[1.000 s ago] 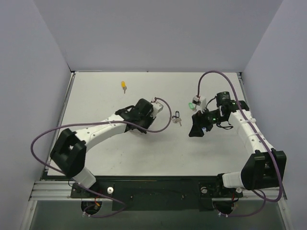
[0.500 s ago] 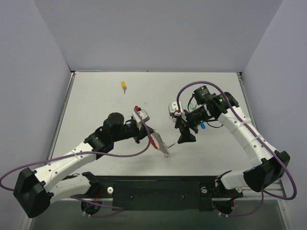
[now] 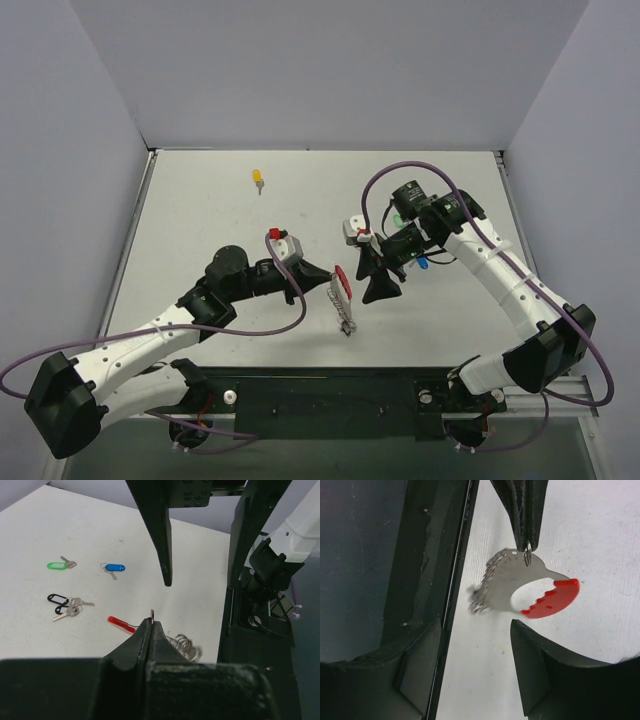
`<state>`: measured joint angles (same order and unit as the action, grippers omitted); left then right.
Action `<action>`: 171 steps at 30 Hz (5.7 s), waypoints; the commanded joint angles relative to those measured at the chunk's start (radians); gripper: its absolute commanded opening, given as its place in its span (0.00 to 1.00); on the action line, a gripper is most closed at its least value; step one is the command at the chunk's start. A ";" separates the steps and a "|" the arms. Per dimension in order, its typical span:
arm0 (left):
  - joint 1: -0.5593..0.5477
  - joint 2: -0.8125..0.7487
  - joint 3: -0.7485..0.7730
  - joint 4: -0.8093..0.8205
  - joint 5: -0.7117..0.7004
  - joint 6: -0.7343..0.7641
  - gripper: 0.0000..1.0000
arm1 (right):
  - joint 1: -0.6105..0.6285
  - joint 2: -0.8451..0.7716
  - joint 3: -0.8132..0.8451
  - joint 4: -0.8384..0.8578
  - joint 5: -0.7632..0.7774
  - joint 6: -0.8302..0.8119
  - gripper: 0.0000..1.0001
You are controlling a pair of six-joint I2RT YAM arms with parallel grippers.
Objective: Put the keys on the keyring
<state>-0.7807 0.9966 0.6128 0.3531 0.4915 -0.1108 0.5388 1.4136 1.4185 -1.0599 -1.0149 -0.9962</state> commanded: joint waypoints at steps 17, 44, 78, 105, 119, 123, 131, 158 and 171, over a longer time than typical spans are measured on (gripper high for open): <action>-0.058 0.109 0.004 0.175 0.078 -0.107 0.00 | 0.072 0.048 0.039 0.058 0.111 0.079 0.50; -0.066 0.128 -0.045 0.276 0.059 -0.182 0.00 | 0.113 0.082 0.033 0.040 0.032 0.048 0.13; -0.052 0.066 -0.105 0.262 -0.011 -0.213 0.27 | 0.104 0.116 0.057 -0.066 0.010 -0.016 0.00; -0.092 0.080 -0.194 0.475 0.191 -0.222 0.42 | 0.102 0.145 0.017 -0.325 -0.100 -0.507 0.00; -0.166 0.152 -0.142 0.422 0.142 -0.148 0.37 | 0.085 0.146 0.002 -0.351 -0.094 -0.581 0.00; -0.173 0.152 -0.134 0.393 0.099 -0.124 0.36 | 0.085 0.150 0.002 -0.351 -0.091 -0.581 0.00; -0.183 0.146 -0.127 0.383 0.064 -0.109 0.36 | 0.085 0.157 0.005 -0.353 -0.091 -0.568 0.00; -0.189 0.146 -0.145 0.472 0.012 -0.233 0.30 | 0.076 0.166 0.010 -0.348 -0.097 -0.539 0.00; -0.200 0.146 -0.140 0.436 -0.067 -0.256 0.29 | 0.059 0.163 0.014 -0.312 -0.106 -0.467 0.00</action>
<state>-0.9737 1.1496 0.4423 0.7666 0.4610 -0.3618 0.6071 1.5692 1.4307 -1.2984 -1.0569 -1.4937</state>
